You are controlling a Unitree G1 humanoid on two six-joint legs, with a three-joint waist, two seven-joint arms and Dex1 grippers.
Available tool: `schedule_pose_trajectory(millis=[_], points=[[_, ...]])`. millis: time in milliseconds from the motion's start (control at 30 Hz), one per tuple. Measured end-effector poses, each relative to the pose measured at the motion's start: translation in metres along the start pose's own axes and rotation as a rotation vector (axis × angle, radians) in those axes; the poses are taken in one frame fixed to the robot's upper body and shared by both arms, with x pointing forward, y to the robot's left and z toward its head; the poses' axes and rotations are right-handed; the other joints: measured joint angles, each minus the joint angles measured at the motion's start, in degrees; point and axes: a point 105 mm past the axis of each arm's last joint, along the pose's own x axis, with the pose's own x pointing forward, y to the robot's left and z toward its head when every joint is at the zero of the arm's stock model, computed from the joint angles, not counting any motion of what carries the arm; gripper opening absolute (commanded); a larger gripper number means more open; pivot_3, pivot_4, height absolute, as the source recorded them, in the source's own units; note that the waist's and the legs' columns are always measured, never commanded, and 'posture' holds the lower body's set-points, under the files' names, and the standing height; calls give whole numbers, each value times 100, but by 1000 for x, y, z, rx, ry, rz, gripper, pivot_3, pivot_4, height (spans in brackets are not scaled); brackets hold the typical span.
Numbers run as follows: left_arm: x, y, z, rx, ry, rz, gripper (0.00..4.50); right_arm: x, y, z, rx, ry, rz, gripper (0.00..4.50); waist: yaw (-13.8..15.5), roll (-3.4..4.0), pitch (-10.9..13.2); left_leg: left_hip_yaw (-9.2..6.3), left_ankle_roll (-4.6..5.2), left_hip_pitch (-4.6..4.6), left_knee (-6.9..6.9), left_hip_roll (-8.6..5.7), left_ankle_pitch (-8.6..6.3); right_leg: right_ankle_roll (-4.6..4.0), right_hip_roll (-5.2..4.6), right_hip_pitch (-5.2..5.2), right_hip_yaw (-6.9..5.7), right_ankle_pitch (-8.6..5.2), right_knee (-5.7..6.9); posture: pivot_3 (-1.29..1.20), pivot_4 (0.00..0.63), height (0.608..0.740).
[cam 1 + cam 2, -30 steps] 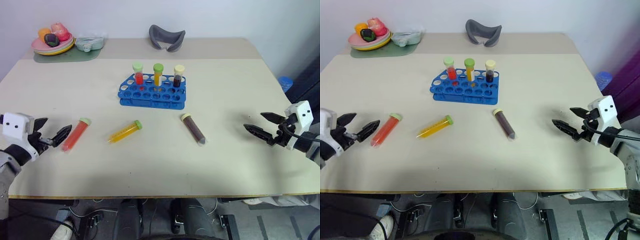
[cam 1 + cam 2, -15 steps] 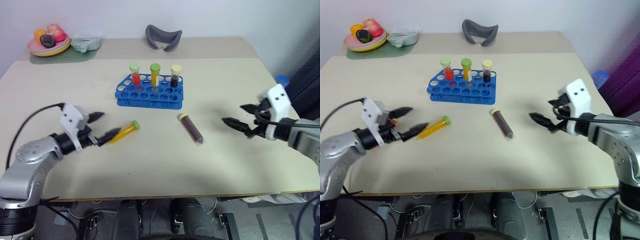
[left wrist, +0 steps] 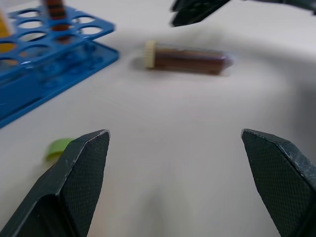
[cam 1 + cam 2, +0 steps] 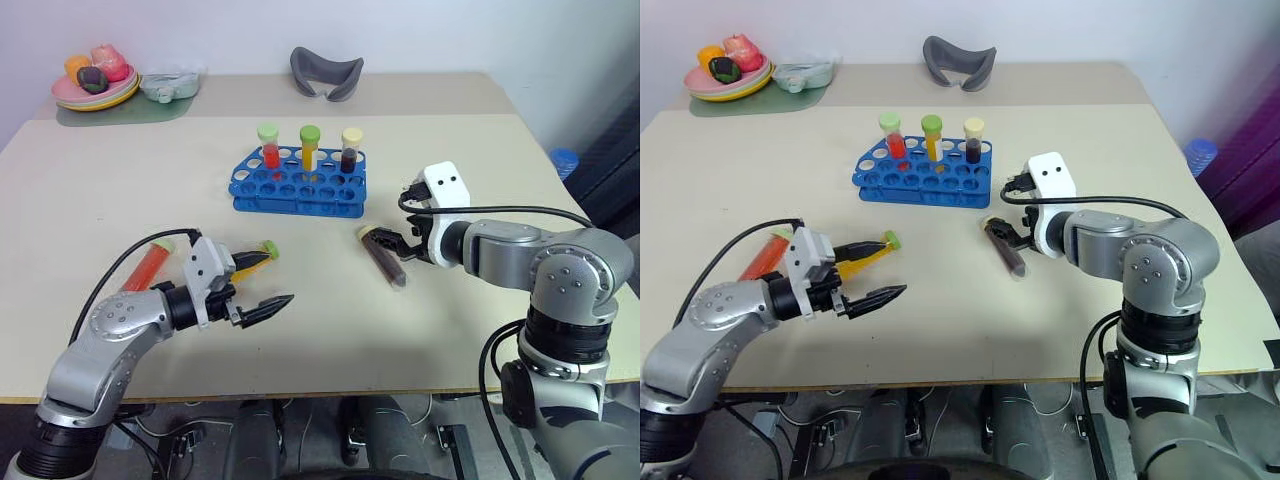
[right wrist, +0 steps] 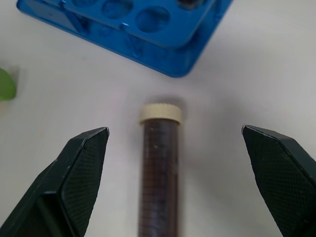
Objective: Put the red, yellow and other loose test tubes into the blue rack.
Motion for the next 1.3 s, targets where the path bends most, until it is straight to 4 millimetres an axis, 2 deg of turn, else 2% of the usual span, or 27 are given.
schedule_pose_trajectory(millis=[100,267,467,600,833,1300], points=[[6,-12,1,0,-11,-52,4354,-1,3,-3,-70,56,-3,4405,3,0,0,-17,3,-14,23,0,-2,0,0,1,-11,0,7,0,150,660],[9,-16,-2,-2,0,-67,4354,-2,10,-10,-150,174,33,4405,-5,0,0,-40,35,-20,47,0,-20,0,4,2,-14,0,21,0,150,660],[15,-22,-3,-7,-3,-95,4354,2,19,-29,-80,309,34,4405,14,0,0,-55,33,-62,82,-2,-19,1,2,-16,-19,-1,33,0,150,660],[15,-22,-3,-5,-3,-97,4354,7,25,-33,7,328,-3,4405,-4,1,0,-66,35,-77,85,-1,-20,1,7,-27,-20,-1,37,0,150,660],[15,-20,-2,2,-12,-97,4354,12,20,-39,21,342,-104,4405,13,1,0,-67,35,-79,85,-1,-20,2,4,-27,-21,0,36,0,150,660],[14,-21,-3,5,-17,-96,4354,10,14,-48,-59,412,-123,4405,15,2,0,-66,43,-79,85,-1,-24,2,3,-27,-21,0,36,0,150,660]])
